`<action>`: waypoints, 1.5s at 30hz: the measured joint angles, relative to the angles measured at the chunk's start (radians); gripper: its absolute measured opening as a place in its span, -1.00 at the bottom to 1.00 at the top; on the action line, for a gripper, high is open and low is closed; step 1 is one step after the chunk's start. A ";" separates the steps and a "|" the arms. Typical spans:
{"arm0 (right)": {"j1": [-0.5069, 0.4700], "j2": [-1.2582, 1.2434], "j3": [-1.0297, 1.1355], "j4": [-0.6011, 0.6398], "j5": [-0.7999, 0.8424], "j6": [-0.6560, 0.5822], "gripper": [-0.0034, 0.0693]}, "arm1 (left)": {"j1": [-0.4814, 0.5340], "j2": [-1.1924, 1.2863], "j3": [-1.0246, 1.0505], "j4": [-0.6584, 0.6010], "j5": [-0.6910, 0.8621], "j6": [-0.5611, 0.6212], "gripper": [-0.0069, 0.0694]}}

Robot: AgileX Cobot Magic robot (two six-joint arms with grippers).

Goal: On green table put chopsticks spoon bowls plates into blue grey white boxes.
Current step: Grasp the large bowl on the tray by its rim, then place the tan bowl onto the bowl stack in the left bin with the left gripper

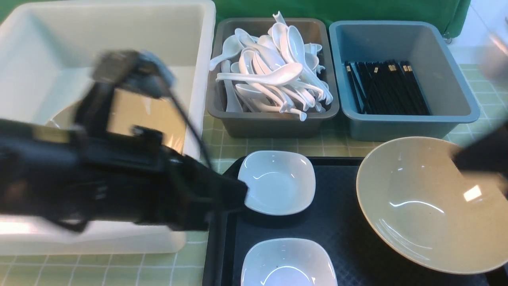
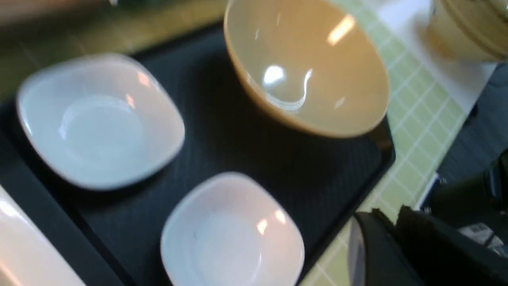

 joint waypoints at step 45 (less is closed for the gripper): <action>0.000 -0.387 0.171 0.076 -0.110 -0.003 -0.81 | -0.109 0.873 -0.958 0.178 0.305 -0.239 -0.78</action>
